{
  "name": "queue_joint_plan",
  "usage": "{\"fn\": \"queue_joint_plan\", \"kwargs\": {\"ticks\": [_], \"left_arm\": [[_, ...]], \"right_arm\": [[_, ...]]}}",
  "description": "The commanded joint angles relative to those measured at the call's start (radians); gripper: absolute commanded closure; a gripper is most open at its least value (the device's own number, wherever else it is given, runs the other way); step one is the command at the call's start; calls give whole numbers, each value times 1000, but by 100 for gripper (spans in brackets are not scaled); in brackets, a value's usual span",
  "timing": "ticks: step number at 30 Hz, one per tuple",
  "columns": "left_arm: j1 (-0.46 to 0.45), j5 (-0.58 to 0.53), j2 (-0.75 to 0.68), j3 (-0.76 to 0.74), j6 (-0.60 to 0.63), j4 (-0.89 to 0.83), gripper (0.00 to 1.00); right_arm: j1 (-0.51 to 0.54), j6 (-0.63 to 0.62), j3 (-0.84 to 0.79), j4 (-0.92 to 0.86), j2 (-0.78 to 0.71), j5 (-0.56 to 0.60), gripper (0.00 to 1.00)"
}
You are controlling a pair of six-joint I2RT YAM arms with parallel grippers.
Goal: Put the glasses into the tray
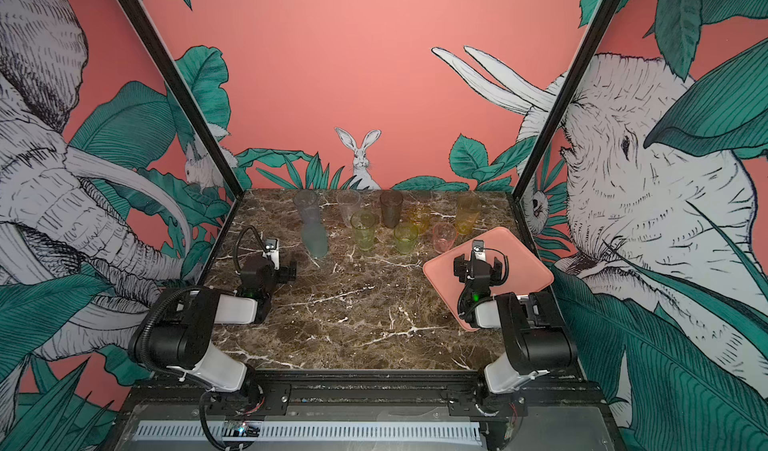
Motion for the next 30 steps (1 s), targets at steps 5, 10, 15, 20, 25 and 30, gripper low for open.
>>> {"fn": "queue_joint_plan", "kwargs": {"ticks": [5,10,15,20,25,30], "left_arm": [[5,9,-20,18,9,7,0],[5,9,-20,18,10,7,0],[5,10,-19,18,9,7,1],[10,15,-20,21,5,2,0],[11,12,-27,11,7,9,0],[10,34,-49,-29,22,79,0]], "right_arm": [[2,-7,-7,47,6,-4,1],[2,-7,-7,45,6,-4,1],[-10,2,2,23,5,-20,1],[-11,2,3,24,4,-22,1],[-10,1,-6,41,4,-16,1],[-9,-2,-21,70,3,-22,1]]}}
